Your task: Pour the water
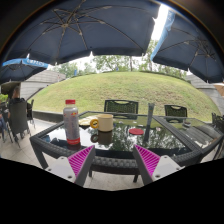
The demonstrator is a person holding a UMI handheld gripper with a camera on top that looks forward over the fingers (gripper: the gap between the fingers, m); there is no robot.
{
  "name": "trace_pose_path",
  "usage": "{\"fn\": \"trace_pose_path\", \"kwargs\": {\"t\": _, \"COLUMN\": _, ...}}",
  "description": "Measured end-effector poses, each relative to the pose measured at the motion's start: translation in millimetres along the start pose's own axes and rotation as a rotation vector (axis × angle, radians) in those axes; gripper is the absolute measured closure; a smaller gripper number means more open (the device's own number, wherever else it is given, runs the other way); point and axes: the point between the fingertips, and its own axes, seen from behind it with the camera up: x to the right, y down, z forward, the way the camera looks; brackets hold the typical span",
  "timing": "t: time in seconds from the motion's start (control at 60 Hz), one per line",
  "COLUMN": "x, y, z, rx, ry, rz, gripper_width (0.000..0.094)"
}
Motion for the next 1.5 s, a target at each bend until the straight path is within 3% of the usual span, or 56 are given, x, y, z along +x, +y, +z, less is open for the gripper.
{"fn": "trace_pose_path", "kwargs": {"t": 0.267, "x": 2, "y": -3, "z": 6, "rx": -0.002, "ry": -0.009, "rz": 0.026, "gripper_width": 0.0130}}
{"fn": "trace_pose_path", "kwargs": {"t": 0.617, "x": -118, "y": -64, "z": 62, "rx": 0.096, "ry": -0.255, "rz": 0.026, "gripper_width": 0.0130}}
{"fn": "trace_pose_path", "kwargs": {"t": 0.833, "x": -171, "y": -65, "z": 149, "rx": 0.097, "ry": -0.208, "rz": -0.042, "gripper_width": 0.0141}}
{"fn": "trace_pose_path", "kwargs": {"t": 0.9, "x": -170, "y": -59, "z": 170, "rx": 0.073, "ry": -0.155, "rz": -0.044, "gripper_width": 0.0193}}
{"fn": "trace_pose_path", "kwargs": {"t": 0.917, "x": -170, "y": -62, "z": 173, "rx": 0.075, "ry": -0.153, "rz": -0.036, "gripper_width": 0.0249}}
{"fn": "trace_pose_path", "kwargs": {"t": 0.95, "x": -177, "y": -72, "z": 168, "rx": 0.106, "ry": -0.167, "rz": -0.008, "gripper_width": 0.0446}}
{"fn": "trace_pose_path", "kwargs": {"t": 0.983, "x": -174, "y": -68, "z": 170, "rx": 0.095, "ry": -0.160, "rz": 0.019, "gripper_width": 0.0449}}
{"fn": "trace_pose_path", "kwargs": {"t": 1.117, "x": -173, "y": -70, "z": 175, "rx": 0.086, "ry": -0.156, "rz": 0.025, "gripper_width": 0.0600}}
{"fn": "trace_pose_path", "kwargs": {"t": 1.3, "x": -174, "y": -73, "z": 174, "rx": 0.082, "ry": -0.177, "rz": 0.108, "gripper_width": 0.0623}}
{"fn": "trace_pose_path", "kwargs": {"t": 1.5, "x": -184, "y": -129, "z": 203, "rx": 0.110, "ry": -0.272, "rz": 0.398, "gripper_width": 0.0622}}
